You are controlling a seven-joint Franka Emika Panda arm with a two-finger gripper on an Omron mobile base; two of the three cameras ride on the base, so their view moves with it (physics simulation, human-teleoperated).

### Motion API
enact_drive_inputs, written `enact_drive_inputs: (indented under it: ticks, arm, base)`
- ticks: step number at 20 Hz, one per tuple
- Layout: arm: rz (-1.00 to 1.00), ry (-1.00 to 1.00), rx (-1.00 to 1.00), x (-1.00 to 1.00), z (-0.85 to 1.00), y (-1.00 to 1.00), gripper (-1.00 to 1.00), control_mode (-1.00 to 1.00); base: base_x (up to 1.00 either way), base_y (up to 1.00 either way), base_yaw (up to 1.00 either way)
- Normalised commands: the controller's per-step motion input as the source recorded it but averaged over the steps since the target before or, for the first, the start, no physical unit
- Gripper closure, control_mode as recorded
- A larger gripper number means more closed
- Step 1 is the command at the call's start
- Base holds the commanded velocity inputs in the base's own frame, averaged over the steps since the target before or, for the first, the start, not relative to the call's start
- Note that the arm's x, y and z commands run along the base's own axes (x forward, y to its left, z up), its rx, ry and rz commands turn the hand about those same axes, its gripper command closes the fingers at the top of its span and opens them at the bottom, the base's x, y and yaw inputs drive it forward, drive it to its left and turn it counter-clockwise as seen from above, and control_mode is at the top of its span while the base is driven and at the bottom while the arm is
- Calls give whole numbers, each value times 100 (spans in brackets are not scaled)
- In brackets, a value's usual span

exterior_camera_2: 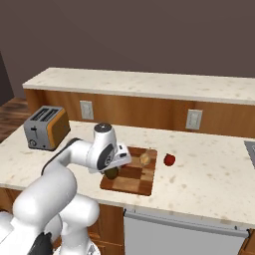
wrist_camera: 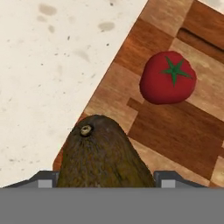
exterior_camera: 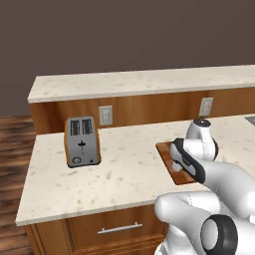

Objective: Place the avocado, onion, tomato, and bell pepper on the cutting board.

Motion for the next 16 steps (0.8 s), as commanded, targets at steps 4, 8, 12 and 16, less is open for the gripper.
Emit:
enact_drive_inputs:
  ticks: [4,8,12,16]
  arm:
    - [0,1,0,5,-21,-3,100,-100]
    - [0,2,0,2,-27,-11,100,-100]
    - [0,3,0,4,-26,-6,100,-100]
    - [0,3,0,3,-29,-3,100,-100]
  base:
    - [0,0,0]
    - [0,0,0]
    - [0,0,0]
    - [0,0,0]
